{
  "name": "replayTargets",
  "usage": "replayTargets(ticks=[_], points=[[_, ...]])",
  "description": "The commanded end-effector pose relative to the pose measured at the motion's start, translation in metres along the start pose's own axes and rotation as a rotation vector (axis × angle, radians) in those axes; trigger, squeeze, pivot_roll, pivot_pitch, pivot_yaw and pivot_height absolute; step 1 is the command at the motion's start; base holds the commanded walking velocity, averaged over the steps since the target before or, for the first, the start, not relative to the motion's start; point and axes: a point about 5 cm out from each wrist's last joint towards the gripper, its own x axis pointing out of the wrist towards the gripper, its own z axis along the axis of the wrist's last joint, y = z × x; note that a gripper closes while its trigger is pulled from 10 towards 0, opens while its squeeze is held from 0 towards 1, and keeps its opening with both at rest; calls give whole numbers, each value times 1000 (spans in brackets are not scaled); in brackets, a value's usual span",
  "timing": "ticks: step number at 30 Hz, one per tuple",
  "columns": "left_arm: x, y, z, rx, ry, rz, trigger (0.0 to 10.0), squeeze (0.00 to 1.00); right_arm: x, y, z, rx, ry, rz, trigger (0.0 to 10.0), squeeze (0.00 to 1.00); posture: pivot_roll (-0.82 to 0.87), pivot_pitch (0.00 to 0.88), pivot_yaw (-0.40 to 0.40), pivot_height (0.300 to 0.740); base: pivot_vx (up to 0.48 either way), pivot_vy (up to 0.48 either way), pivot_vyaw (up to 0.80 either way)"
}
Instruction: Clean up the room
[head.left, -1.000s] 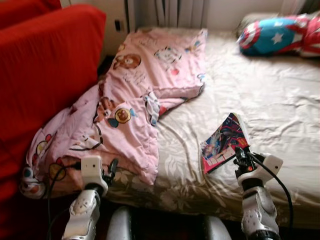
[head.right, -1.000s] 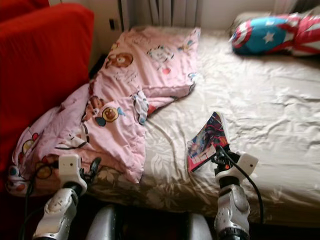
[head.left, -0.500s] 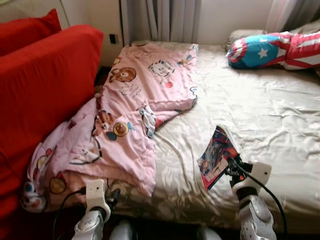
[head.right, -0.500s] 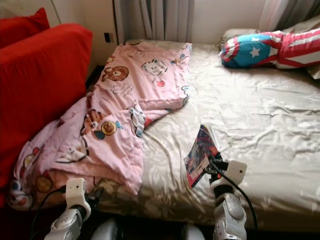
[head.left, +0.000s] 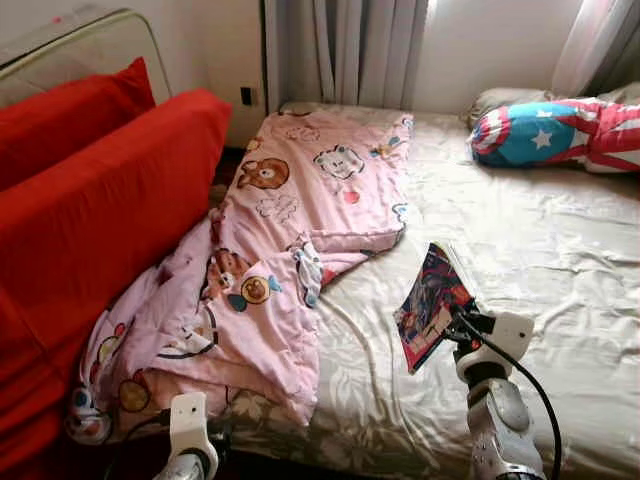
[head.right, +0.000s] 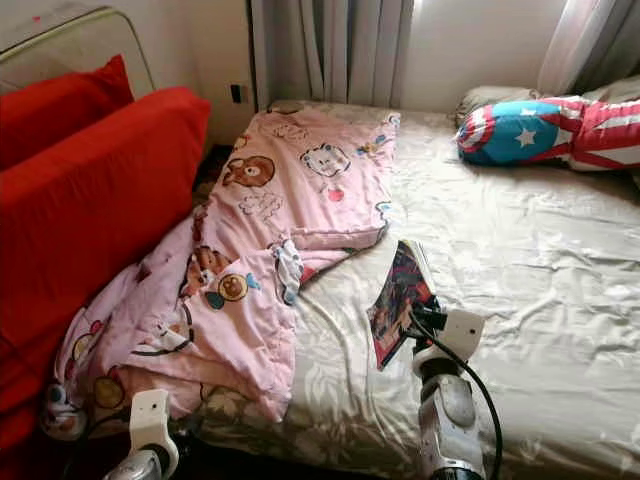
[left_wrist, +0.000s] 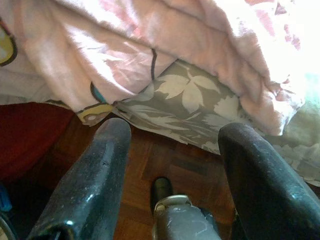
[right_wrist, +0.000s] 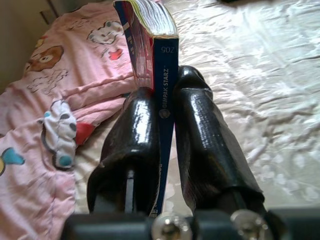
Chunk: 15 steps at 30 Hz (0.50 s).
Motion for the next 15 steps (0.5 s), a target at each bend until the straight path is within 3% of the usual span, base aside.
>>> replayTargets(ticks=[1, 3, 10, 15], points=[[-1, -2, -7, 28, 33, -3, 10000, 0, 2, -3, 4, -17, -12, -23, 10000, 0, -43, 0, -67, 724, 0, 0, 0], [-1, -3, -8, 39, 41, -4, 10000, 0, 2, -4, 3, -23, 0, -30, 10000, 0, -47, 0, -64, 724, 0, 0, 0], [-3, -5, -14, 116, 64, -19, 10000, 0, 2, -2, 3, 1, -10, -43, 10000, 0, -50, 0, -55, 724, 0, 0, -694], [-3, -4, -15, 127, 65, -14, 10000, 0, 1, 2, -1, 1, 6, -39, 10000, 0, -51, 0, -53, 724, 0, -99, -691]])
